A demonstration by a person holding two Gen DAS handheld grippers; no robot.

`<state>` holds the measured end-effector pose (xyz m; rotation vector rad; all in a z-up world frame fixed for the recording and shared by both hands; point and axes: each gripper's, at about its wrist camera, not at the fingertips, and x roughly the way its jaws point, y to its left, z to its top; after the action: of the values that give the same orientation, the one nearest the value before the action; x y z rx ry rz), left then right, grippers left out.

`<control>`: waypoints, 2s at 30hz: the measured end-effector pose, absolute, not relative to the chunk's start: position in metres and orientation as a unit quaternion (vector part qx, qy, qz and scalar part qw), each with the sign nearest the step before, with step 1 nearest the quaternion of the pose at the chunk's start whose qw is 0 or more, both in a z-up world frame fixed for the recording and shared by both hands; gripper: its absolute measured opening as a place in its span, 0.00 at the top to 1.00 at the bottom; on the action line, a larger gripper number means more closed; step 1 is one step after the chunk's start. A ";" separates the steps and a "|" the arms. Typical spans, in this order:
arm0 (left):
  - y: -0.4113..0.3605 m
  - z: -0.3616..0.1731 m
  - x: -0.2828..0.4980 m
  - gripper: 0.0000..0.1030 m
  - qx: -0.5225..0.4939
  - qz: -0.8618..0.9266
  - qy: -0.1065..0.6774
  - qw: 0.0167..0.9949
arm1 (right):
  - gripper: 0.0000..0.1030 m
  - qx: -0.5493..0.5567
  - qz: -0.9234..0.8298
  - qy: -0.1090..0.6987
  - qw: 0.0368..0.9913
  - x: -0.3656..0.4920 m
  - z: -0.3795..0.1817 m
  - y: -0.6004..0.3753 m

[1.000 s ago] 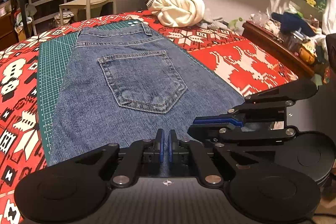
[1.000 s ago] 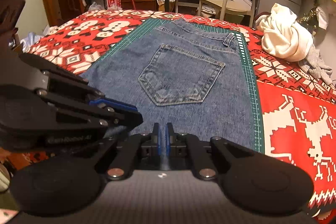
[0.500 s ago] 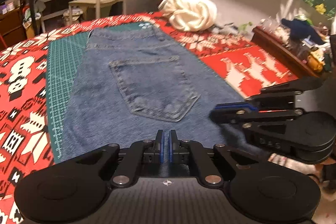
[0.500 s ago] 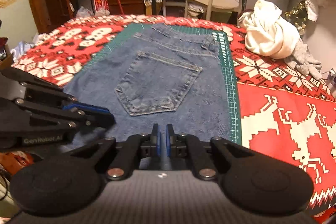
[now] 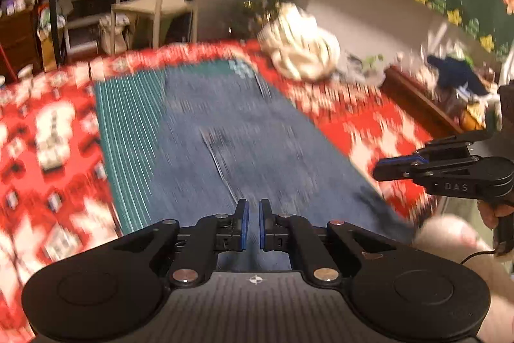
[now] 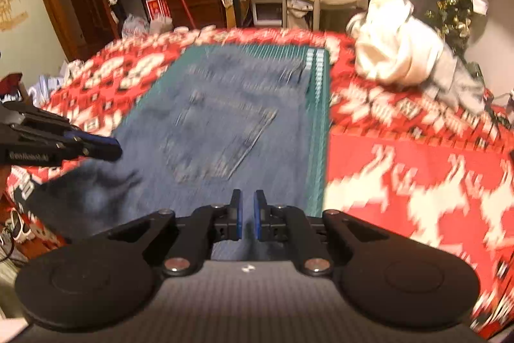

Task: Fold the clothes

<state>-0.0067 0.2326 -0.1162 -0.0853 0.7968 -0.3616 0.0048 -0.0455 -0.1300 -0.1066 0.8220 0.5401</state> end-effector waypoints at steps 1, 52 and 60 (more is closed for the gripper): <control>0.238 -0.109 0.003 0.94 -0.041 -0.176 0.382 0.906 | 0.94 -0.052 0.262 0.392 0.880 0.016 -0.123 -0.049; 0.306 -0.064 0.198 0.88 -0.122 -0.271 0.353 0.887 | 0.84 0.046 0.335 0.356 0.871 0.240 -0.087 -0.018; 0.289 -0.053 0.075 0.86 -0.032 -0.319 0.338 0.885 | 0.83 -0.026 0.384 0.316 0.867 0.105 -0.063 -0.026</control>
<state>0.0746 0.2887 -0.0535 -0.0663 0.7024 -0.6629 0.1055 -0.0259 -0.0634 -0.0542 0.6608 0.8042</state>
